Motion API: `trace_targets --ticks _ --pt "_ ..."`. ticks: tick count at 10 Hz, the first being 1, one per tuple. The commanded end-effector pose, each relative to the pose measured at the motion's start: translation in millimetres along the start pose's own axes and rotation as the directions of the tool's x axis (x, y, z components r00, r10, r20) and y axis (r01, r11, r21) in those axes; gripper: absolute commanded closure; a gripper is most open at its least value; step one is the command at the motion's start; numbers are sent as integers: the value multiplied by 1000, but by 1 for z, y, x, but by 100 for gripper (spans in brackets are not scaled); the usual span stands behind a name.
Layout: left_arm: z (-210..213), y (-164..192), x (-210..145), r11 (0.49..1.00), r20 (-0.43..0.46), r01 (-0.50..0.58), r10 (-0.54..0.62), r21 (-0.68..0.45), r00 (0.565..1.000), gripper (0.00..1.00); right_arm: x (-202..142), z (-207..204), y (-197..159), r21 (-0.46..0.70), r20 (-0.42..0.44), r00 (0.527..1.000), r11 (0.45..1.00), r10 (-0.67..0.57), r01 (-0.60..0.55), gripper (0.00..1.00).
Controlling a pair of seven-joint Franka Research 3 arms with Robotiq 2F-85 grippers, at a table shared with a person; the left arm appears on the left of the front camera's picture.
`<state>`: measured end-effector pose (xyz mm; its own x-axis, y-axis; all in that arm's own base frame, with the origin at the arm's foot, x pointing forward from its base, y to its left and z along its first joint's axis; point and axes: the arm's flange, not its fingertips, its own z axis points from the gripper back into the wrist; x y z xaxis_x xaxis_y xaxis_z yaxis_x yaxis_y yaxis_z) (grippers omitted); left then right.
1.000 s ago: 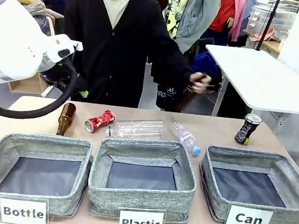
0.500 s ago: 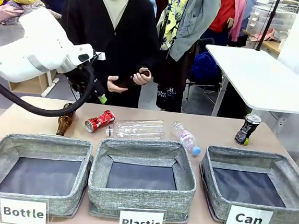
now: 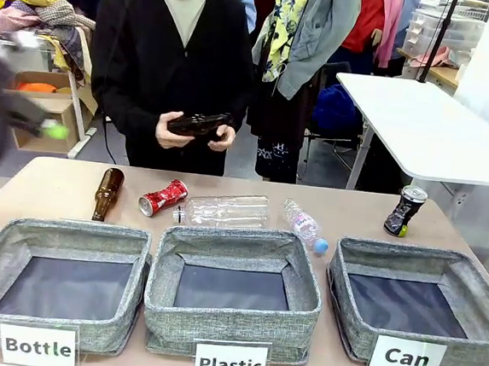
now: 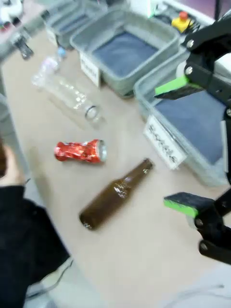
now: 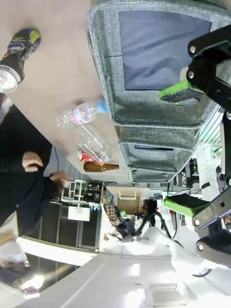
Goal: Sort the can waste into the basket.
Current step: Pick up the can waste from the table and place it in the right Fabric basket.
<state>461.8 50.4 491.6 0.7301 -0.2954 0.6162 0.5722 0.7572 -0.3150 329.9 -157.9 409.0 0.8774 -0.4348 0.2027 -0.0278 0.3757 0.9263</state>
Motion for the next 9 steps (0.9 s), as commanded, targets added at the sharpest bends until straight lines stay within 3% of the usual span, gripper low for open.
trace_targets --ticks 1,3,4,5,7,9 --pt "48 34 -56 995 97 -93 97 -46 991 0 1 2 0 14 3 1000 1000 10 -10 0" --pt "89 73 -111 981 237 -136 166 -141 957 0 1 2 0 14 3 1000 1000 10 -10 0" --pt "101 93 -135 972 280 -68 132 -226 951 0 1 2 0 14 3 1000 1000 10 -10 0" --pt "116 115 -153 962 319 -126 202 -242 926 0 1 2 0 14 3 1000 1000 10 -10 0" --pt "142 167 -186 902 328 -104 257 -418 909 0 1 2 0 14 3 1000 1000 10 -10 0" --pt "138 192 -202 865 351 -109 310 -490 884 0 1 2 0 14 3 1000 1000 10 -10 0"
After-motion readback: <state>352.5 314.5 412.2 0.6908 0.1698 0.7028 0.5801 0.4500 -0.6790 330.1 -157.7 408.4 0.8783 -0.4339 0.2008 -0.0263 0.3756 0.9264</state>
